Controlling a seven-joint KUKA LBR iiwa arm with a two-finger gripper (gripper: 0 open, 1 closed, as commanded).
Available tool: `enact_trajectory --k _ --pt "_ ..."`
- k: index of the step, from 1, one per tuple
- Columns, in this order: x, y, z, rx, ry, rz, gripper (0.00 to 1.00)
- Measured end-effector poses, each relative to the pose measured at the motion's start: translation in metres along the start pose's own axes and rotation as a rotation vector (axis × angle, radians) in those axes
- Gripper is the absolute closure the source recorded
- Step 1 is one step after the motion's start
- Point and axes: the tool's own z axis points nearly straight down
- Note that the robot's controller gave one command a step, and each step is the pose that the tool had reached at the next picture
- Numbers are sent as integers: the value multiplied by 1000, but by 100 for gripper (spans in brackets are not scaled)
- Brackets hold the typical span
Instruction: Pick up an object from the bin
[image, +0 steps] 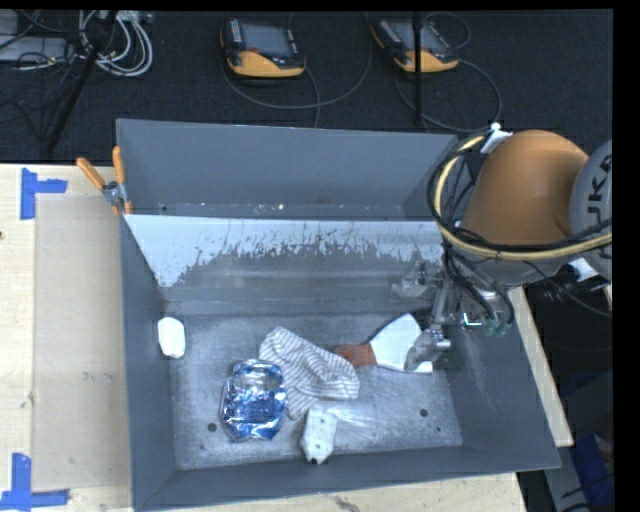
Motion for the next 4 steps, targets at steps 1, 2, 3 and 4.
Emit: enact_trajectory --k 1,2,3,4 --pt "-2 0 -4 1 -7 -1 0" --pt "-14 -4 33 1 -18 -7 0" --pt "-24 -34 95 0 -12 24 0" --pt "-28 -44 108 0 -10 34 0"
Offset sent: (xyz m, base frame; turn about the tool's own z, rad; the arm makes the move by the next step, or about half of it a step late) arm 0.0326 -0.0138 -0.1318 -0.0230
